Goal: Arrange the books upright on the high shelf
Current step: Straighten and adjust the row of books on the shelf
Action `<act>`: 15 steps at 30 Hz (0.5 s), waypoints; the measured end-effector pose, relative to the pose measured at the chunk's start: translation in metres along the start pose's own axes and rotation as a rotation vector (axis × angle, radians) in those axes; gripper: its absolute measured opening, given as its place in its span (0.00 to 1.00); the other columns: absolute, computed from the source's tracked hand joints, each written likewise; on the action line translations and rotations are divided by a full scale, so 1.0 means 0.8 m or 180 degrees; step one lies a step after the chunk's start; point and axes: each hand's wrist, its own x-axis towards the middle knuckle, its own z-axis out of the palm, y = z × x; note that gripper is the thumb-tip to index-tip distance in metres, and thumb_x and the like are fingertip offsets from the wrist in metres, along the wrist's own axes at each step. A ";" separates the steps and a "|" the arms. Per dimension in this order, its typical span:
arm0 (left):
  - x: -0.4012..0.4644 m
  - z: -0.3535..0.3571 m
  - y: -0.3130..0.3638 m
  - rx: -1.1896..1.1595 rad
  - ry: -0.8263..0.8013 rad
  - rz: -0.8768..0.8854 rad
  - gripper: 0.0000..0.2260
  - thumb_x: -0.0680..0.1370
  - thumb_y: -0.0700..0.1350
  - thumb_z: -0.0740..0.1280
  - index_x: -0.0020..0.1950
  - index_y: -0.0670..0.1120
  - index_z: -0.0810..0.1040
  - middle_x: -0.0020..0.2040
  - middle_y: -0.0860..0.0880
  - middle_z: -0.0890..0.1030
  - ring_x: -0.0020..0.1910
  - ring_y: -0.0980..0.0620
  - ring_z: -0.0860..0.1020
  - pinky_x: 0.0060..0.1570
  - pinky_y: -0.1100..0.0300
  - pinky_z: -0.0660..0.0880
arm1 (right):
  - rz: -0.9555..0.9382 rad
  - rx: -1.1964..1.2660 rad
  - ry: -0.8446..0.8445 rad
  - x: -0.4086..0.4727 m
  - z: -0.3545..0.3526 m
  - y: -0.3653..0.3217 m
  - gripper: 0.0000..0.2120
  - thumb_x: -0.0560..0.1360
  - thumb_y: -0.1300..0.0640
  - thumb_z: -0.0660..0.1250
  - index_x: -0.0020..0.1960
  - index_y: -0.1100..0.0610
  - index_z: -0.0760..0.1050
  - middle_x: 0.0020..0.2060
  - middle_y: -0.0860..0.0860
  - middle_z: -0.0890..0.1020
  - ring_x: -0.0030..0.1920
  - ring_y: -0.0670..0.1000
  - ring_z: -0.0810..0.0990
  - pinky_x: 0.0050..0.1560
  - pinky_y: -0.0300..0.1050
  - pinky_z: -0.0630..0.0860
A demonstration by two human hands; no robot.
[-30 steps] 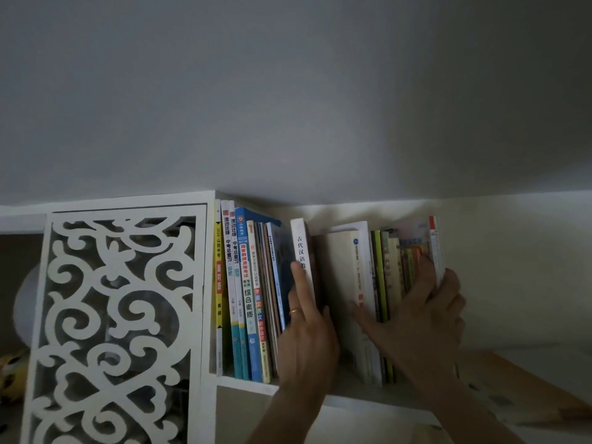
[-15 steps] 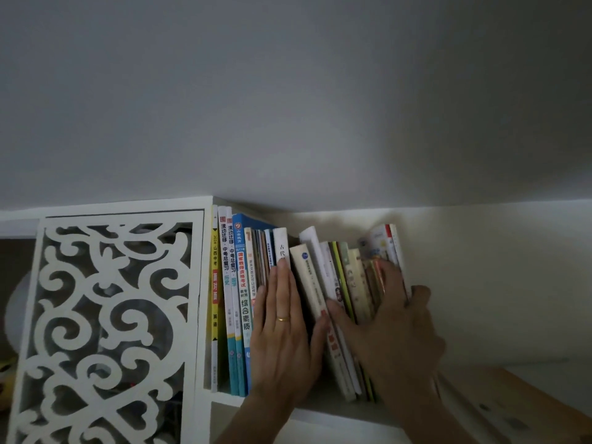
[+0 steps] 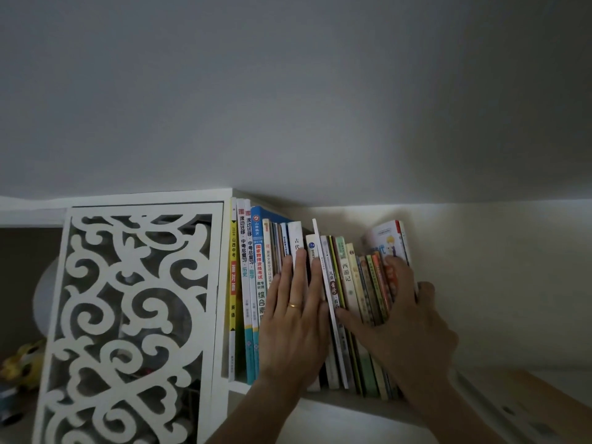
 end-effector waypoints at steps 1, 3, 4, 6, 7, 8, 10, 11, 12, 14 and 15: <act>0.001 -0.001 -0.003 0.0014 -0.0011 0.0023 0.30 0.85 0.56 0.48 0.84 0.44 0.45 0.84 0.42 0.42 0.83 0.42 0.43 0.79 0.42 0.55 | 0.0036 0.0059 0.0004 0.002 0.001 -0.001 0.54 0.56 0.20 0.69 0.75 0.38 0.55 0.53 0.50 0.69 0.45 0.56 0.80 0.42 0.51 0.79; 0.002 -0.004 -0.001 -0.0001 -0.0036 0.0023 0.31 0.85 0.56 0.50 0.84 0.44 0.44 0.84 0.42 0.41 0.83 0.43 0.41 0.79 0.42 0.54 | 0.0045 0.0076 0.0041 0.002 0.003 -0.001 0.54 0.56 0.20 0.69 0.75 0.40 0.57 0.53 0.50 0.69 0.43 0.56 0.80 0.40 0.47 0.76; 0.001 -0.007 0.001 -0.0034 -0.0034 -0.0002 0.32 0.85 0.57 0.51 0.84 0.44 0.44 0.84 0.43 0.41 0.83 0.44 0.41 0.80 0.43 0.53 | 0.0012 0.0066 0.0059 0.001 0.004 0.000 0.54 0.56 0.19 0.69 0.75 0.40 0.57 0.52 0.50 0.69 0.43 0.56 0.80 0.39 0.46 0.75; 0.000 -0.011 0.005 -0.0143 0.0001 -0.0077 0.33 0.84 0.59 0.51 0.84 0.44 0.45 0.84 0.43 0.42 0.83 0.45 0.40 0.81 0.44 0.50 | -0.0057 0.0080 0.0019 -0.005 0.003 0.001 0.55 0.57 0.17 0.65 0.77 0.38 0.53 0.54 0.51 0.69 0.46 0.56 0.80 0.40 0.47 0.76; -0.001 -0.013 0.006 -0.0196 0.0007 -0.0104 0.34 0.84 0.59 0.51 0.84 0.43 0.46 0.84 0.43 0.43 0.83 0.45 0.41 0.81 0.44 0.50 | -0.0096 0.0053 -0.0015 -0.008 0.003 0.001 0.55 0.57 0.17 0.64 0.77 0.37 0.51 0.55 0.51 0.69 0.48 0.56 0.79 0.41 0.49 0.78; -0.002 -0.013 0.006 -0.0241 0.0028 -0.0118 0.34 0.83 0.59 0.52 0.83 0.42 0.47 0.84 0.42 0.44 0.83 0.45 0.42 0.80 0.44 0.51 | -0.0141 0.0009 -0.0026 -0.011 0.004 0.001 0.55 0.57 0.16 0.63 0.78 0.36 0.49 0.56 0.52 0.69 0.49 0.56 0.79 0.41 0.51 0.79; -0.006 -0.014 0.006 -0.0378 0.0118 -0.0126 0.34 0.83 0.59 0.53 0.83 0.40 0.52 0.84 0.41 0.48 0.83 0.44 0.45 0.80 0.42 0.53 | -0.0176 0.0033 0.0034 -0.013 0.004 0.002 0.54 0.59 0.17 0.63 0.78 0.35 0.49 0.56 0.53 0.70 0.48 0.57 0.80 0.40 0.51 0.80; -0.007 -0.015 0.008 -0.0459 0.0158 -0.0137 0.34 0.83 0.59 0.54 0.82 0.40 0.55 0.83 0.41 0.49 0.83 0.44 0.46 0.80 0.41 0.54 | -0.0154 0.0085 0.0098 -0.012 0.004 0.003 0.52 0.61 0.18 0.64 0.78 0.36 0.50 0.55 0.53 0.70 0.47 0.57 0.80 0.40 0.51 0.79; -0.007 -0.015 0.010 -0.0506 0.0179 -0.0161 0.34 0.83 0.59 0.55 0.82 0.39 0.57 0.83 0.41 0.51 0.83 0.44 0.47 0.79 0.41 0.55 | -0.0135 0.0126 0.0172 -0.011 0.004 0.005 0.51 0.62 0.19 0.64 0.78 0.36 0.52 0.54 0.53 0.71 0.45 0.57 0.81 0.39 0.51 0.79; -0.006 -0.018 0.018 -0.0504 0.0149 -0.0247 0.34 0.82 0.60 0.57 0.82 0.39 0.57 0.83 0.40 0.52 0.83 0.44 0.47 0.79 0.39 0.56 | -0.0131 0.0150 0.0222 -0.008 0.002 0.009 0.50 0.62 0.20 0.66 0.78 0.38 0.54 0.53 0.53 0.72 0.43 0.58 0.81 0.38 0.51 0.79; -0.006 -0.019 0.020 -0.0501 0.0111 -0.0312 0.35 0.82 0.60 0.58 0.82 0.40 0.57 0.83 0.41 0.52 0.83 0.44 0.47 0.78 0.39 0.56 | -0.0132 0.0118 0.0163 -0.006 0.001 0.011 0.51 0.62 0.20 0.66 0.78 0.38 0.53 0.53 0.53 0.72 0.43 0.58 0.80 0.37 0.52 0.79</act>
